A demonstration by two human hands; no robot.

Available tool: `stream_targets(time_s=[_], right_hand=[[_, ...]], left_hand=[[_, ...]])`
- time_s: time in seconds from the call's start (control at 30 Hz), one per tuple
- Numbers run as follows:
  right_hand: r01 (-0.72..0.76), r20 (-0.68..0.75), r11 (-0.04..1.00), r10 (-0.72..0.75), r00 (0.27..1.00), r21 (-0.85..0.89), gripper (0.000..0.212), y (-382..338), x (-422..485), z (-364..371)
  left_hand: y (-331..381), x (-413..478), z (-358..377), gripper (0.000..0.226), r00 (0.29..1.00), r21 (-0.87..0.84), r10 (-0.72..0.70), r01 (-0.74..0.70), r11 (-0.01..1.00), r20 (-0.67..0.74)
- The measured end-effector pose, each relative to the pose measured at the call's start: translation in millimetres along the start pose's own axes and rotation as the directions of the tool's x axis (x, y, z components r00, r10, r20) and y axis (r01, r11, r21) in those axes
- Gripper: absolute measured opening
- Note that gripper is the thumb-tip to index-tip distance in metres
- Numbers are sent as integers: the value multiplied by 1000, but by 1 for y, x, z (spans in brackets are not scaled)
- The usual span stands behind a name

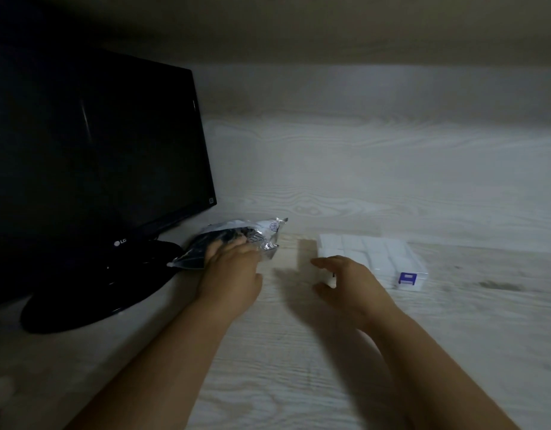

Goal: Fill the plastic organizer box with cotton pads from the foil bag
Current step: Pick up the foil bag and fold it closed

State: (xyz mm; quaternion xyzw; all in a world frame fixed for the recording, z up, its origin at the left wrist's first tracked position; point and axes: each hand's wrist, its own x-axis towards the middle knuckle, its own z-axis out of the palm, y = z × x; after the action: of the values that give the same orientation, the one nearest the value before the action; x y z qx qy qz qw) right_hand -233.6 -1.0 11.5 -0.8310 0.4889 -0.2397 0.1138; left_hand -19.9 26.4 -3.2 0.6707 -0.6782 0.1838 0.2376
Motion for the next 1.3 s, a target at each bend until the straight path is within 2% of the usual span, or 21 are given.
stream_targets(time_s=[0.07, 0.2, 0.3, 0.37, 0.4, 0.47, 0.5, 0.6, 0.67, 0.73, 0.8, 0.83, 0.9, 0.97, 1.0, 1.1, 1.13, 1.3], right_hand=[[0, -22, 997, 2, 1000, 78, 71, 0, -1, 1], [0, -64, 979, 14, 998, 205, 109, -6, -3, 3], [59, -149, 977, -28, 988, 205, 118, -9, -2, 4], [88, -180, 975, -51, 982, 206, 104, -11, -2, 4], [90, -193, 974, -49, 980, 209, 86, -11, -2, 3], [101, -231, 975, -54, 971, 199, 29, -15, -3, 4], [102, -250, 973, -49, 967, 207, 8, -17, -3, 4], [65, -268, 943, 26, 963, 325, 19, -14, 0, 6], [28, -245, 882, 101, 964, 471, 22, -15, -1, 2], [-1, -203, 782, 163, 966, 623, 25, -13, -1, 0], [-21, -163, 704, 193, 967, 710, 23, -10, 0, 1], [-33, -152, 686, 207, 966, 727, 21, -8, 0, 1], [-51, -134, 654, 229, 964, 755, 16, -6, 0, 2], [-67, -108, 620, 240, 965, 782, 20, -5, -1, 0], [-79, -90, 608, 241, 966, 790, 21, -6, -3, -2], [-95, -53, 557, 243, 969, 825, 8, -6, -6, -6], [-99, -47, 537, 252, 967, 838, 2, -5, -7, -7], [-116, -9, 401, 298, 955, 909, 46, 0, -7, -6]], left_hand=[[2, 2, -9, 19, 988, -35, 90, -95, 995, -122], [16, 0, -26, 37, 937, -38, 185, -205, 978, -297], [23, -1, -39, 28, 847, -28, 260, -307, 951, -464], [26, -1, -42, 28, 799, -35, 291, -362, 931, -527], [26, -1, -41, 29, 777, -43, 297, -383, 923, -555], [28, -1, -38, 29, 745, -62, 284, -399, 915, -603], [28, -1, -36, 29, 734, -71, 264, -391, 918, -625], [23, -1, -32, 36, 752, -186, 110, -297, 936, -650], [17, -1, -31, 45, 779, -336, -74, -181, 924, -623], [12, -1, -35, 50, 791, -549, -340, 5, 836, -509], [7, 0, -38, 52, 775, -786, -570, 160, 597, -275], [4, 1, -37, 52, 770, -871, -622, 200, 448, -144], [-2, 5, -33, 45, 751, -945, -659, 250, 212, 50], [-8, 8, -26, 38, 735, -948, -649, 310, 65, 196], [-8, 9, -24, 38, 733, -940, -641, 337, 52, 227], [-4, 10, -20, 42, 771, -895, -624, 361, 261, 128], [-2, 9, -18, 41, 774, -890, -623, 357, 285, 111], [0, 7, -14, 40, 778, -872, -624, 350, 341, 68]])
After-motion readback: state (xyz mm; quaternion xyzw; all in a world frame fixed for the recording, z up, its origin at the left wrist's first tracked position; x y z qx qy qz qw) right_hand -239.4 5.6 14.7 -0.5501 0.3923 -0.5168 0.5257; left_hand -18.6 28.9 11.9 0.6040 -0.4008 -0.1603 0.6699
